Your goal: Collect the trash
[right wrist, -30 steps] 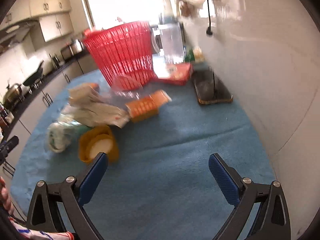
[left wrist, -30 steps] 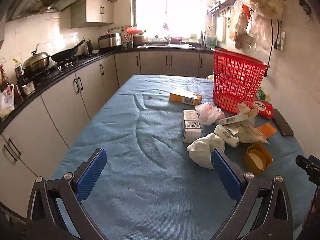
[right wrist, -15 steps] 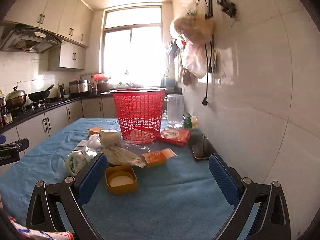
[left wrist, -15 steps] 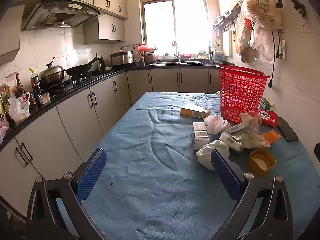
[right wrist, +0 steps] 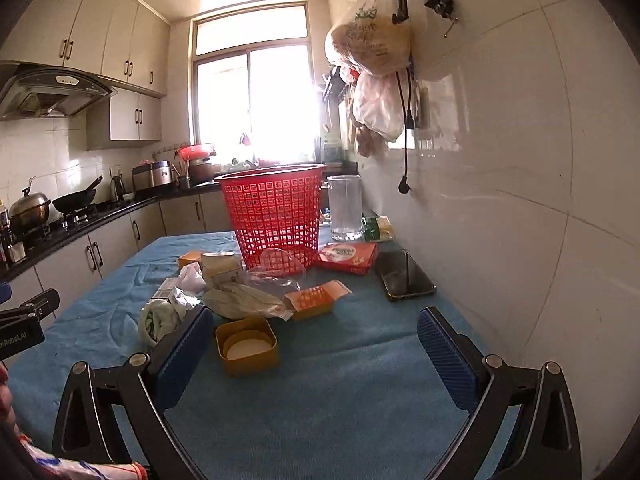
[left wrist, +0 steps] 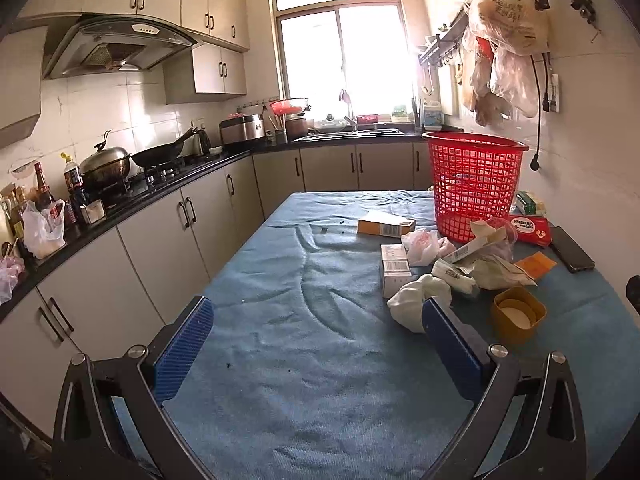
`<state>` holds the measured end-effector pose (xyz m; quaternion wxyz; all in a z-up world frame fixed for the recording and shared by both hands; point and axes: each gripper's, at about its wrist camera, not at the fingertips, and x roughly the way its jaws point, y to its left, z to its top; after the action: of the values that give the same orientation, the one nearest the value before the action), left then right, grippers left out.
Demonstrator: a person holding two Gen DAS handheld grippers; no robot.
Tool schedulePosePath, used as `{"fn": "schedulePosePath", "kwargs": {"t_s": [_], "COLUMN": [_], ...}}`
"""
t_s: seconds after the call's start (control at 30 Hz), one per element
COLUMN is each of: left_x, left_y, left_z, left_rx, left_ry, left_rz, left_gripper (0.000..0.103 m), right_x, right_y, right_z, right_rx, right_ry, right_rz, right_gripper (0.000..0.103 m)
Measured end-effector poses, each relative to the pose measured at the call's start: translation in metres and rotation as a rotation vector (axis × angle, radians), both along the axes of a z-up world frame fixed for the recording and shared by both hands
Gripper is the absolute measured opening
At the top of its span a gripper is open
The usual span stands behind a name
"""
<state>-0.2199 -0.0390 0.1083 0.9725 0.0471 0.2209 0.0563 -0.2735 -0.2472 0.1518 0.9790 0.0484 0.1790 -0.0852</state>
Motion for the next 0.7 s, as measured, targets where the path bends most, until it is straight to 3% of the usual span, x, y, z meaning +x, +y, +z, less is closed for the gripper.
{"fn": "schedulePosePath", "kwargs": {"t_s": [0.7], "left_x": [-0.024], "left_y": [-0.002], "left_z": [0.009], "left_rx": [0.005], "left_ry": [0.007], "left_rz": [-0.050], "left_gripper": [0.103], "right_x": [-0.033], "right_y": [-0.008], "right_z": [0.013], "right_rx": [0.067], "right_ry": [-0.008], "right_rz": [-0.048], "right_gripper": [0.103]}}
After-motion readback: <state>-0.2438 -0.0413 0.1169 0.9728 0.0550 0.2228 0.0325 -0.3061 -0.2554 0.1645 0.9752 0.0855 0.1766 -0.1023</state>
